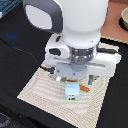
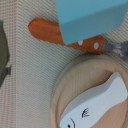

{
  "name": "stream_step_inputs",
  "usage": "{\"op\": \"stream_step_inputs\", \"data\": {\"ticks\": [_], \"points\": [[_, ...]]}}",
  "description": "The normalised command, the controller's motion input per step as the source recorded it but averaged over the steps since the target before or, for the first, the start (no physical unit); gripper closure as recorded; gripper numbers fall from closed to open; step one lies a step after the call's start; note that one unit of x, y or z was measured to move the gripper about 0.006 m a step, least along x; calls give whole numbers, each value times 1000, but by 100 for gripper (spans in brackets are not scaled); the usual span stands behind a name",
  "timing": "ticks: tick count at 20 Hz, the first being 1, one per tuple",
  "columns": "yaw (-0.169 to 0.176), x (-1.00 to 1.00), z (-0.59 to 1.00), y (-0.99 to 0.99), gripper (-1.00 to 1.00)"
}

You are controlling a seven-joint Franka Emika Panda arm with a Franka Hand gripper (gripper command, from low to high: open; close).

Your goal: Interact with the objects in diverse but meaningful ways.

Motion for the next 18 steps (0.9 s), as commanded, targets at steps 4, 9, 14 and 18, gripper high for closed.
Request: {"op": "stream_step_inputs", "data": {"ticks": [4, 9, 14, 18], "points": [[17, 117, -33, -366, -100], [14, 73, -63, -403, -100], [2, 54, -174, -430, -100], [8, 49, -210, -391, -100]]}}
